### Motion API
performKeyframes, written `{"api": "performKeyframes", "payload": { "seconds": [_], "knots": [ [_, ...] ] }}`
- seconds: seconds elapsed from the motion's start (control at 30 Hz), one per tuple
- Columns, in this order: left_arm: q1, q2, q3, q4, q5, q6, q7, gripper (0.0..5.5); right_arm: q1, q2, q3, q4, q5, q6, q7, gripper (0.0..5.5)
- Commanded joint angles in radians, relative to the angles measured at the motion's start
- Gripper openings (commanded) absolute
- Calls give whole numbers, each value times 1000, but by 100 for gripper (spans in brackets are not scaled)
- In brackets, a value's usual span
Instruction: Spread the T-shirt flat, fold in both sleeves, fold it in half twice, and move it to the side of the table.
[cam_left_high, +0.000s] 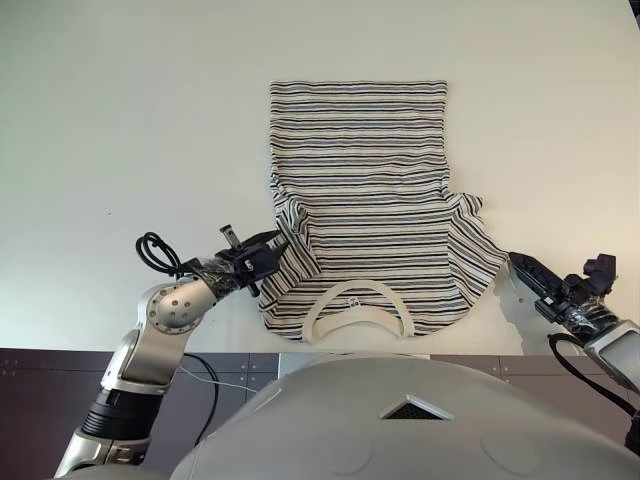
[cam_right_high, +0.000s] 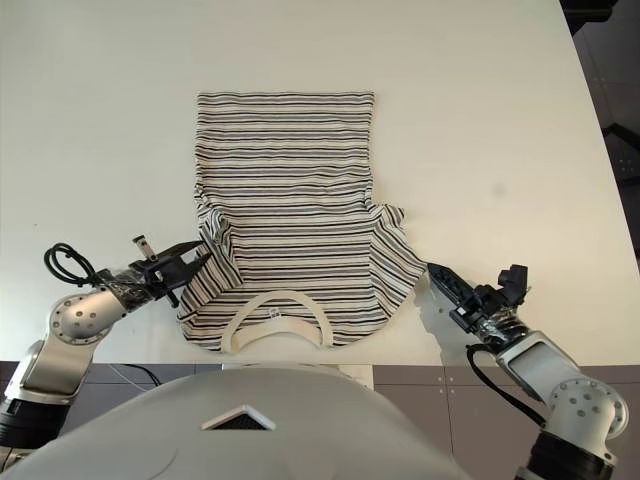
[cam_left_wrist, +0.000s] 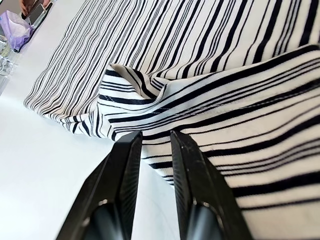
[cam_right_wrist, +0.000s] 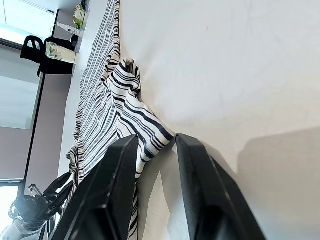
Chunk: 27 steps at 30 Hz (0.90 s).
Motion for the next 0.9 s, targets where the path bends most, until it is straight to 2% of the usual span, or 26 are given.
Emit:
{"api": "performKeyframes", "payload": {
  "seconds": [0.03, 0.2, 0.4, 0.43, 0.77, 0.9],
  "knots": [
    [-6, 12, -13, 7, 18, -1, -9, 104, -2, 7, 57, -19, -58, -3, -37, 137],
    [0, 10, -19, 1, 21, 0, -7, 104, -18, 12, 63, -48, -65, -24, -66, 137],
    [-3, 8, -19, 3, 22, 2, -5, 105, -23, 14, 74, -78, -60, -44, -76, 19],
    [-4, 8, -18, 2, 22, 3, -5, 105, -30, 15, 76, -87, -57, -46, -83, 14],
    [-3, 6, -10, 0, 22, 3, 5, 105, -96, -40, 49, -86, -99, -79, -123, 14],
    [-7, 6, -8, 0, 21, 2, 6, 105, -77, -85, 126, -237, -163, -114, -24, 14]
  ]
}}
